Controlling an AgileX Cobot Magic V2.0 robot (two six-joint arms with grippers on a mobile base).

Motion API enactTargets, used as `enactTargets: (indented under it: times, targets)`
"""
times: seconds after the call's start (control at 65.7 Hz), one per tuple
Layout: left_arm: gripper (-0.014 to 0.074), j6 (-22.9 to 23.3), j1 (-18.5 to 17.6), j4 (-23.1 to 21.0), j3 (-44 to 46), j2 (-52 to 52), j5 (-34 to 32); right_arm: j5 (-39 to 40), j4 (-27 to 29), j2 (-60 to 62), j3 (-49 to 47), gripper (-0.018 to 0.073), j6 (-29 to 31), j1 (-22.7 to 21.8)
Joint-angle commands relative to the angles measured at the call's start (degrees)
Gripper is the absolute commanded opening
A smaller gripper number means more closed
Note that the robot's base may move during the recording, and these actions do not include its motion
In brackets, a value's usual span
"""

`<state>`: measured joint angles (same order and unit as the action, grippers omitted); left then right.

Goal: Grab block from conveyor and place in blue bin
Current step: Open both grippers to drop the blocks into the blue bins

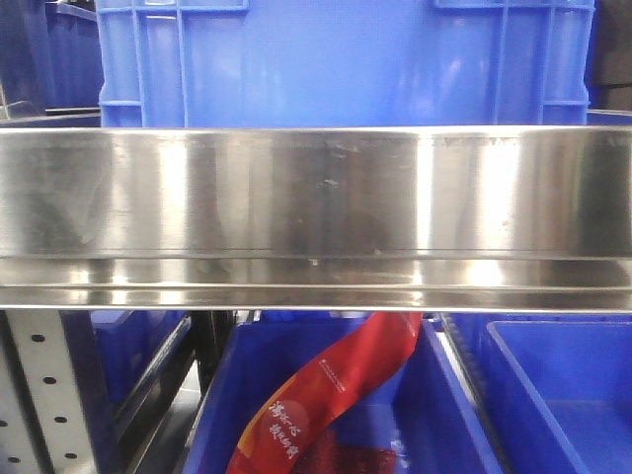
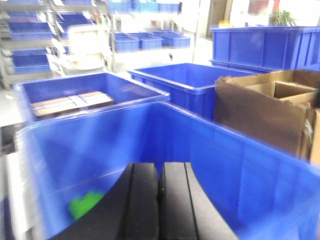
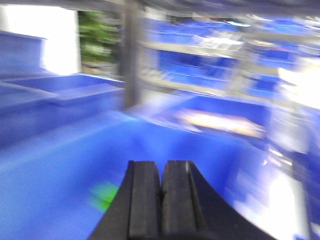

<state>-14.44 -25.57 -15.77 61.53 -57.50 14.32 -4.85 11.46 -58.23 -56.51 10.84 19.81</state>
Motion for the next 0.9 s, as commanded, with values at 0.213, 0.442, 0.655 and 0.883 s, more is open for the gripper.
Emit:
enactTargets:
  times: [0.213,0.442,0.655,0.883]
  targets:
    - [-0.0111,-0.13,10.63,-2.51,-24.00,19.54,-2.01,1.41,0.32,20.09,20.04,-0.0167,0.22,-8.91]
    - [-0.0111,-0.13,14.23,-2.51,-36.08,33.43,-2.01,-0.22,0.32,34.43,34.18,-0.0167,0.22,-9.80]
    - [-0.0111,-0.13,14.23,-2.51,-39.08,42.37,-2.01,-6.11,0.32,43.27,36.66,-0.0167,0.22,-9.80]
    - [-0.0111,-0.13,14.23,-2.51,-38.97,47.50,-2.29,-6.23,0.32,46.19,36.66,-0.0167,0.22,-9.80]
